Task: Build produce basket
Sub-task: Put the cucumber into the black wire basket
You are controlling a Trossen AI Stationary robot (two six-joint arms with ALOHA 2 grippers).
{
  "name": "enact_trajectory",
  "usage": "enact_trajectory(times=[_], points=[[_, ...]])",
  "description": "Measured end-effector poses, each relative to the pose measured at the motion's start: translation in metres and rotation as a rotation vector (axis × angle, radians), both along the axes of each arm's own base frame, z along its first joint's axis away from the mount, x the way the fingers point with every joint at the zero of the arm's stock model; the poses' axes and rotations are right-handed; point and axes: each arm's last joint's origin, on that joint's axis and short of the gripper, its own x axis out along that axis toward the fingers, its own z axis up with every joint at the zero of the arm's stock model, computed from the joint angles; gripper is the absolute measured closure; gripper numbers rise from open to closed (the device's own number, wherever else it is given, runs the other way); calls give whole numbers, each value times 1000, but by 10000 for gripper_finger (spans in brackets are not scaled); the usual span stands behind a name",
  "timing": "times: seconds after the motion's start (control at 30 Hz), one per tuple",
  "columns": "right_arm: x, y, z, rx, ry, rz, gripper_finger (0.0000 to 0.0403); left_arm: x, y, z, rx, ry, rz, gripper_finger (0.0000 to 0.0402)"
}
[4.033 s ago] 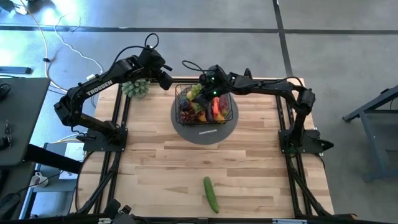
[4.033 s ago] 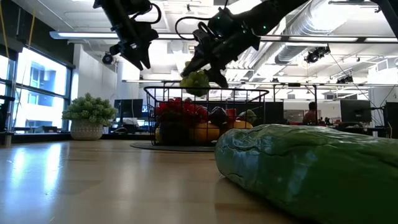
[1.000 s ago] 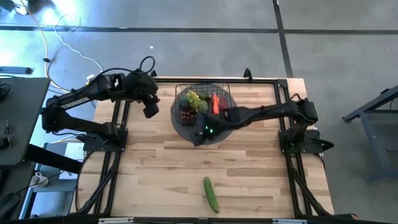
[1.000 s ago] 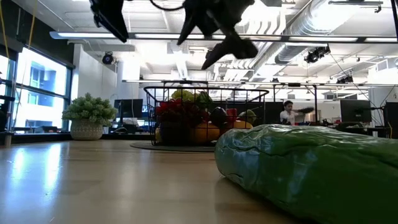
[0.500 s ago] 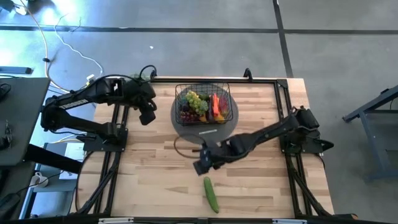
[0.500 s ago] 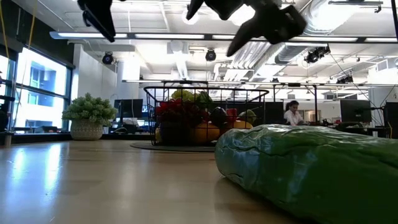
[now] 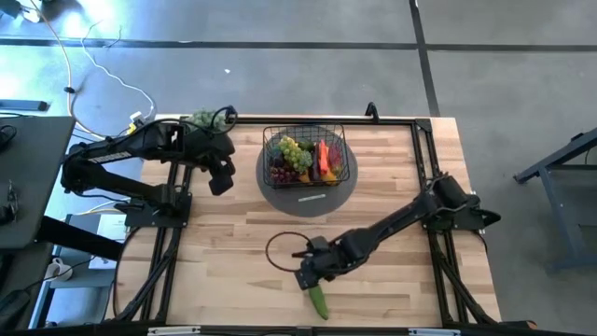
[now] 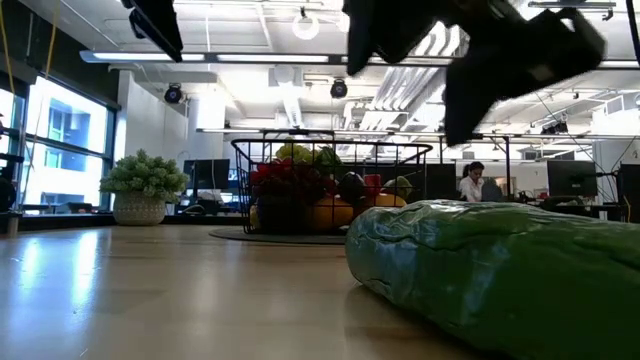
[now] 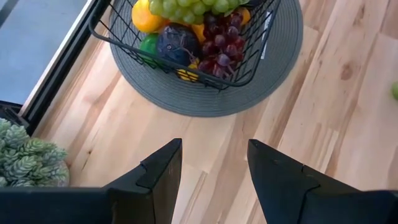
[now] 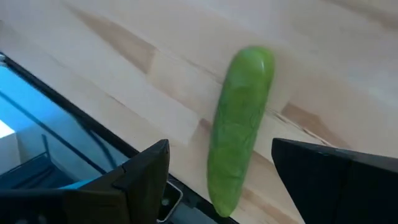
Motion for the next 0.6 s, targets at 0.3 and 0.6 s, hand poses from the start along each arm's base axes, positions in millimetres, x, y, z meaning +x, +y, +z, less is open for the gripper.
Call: enact_trajectory(times=[0.3, 0.6], points=[[4, 11, -31, 2, 70, -17, 139, 1, -3, 0, 21, 2, 7, 229], [12, 16, -57, 13, 90, -24, 141, 1, -2, 0, 38, 7, 17, 229]])
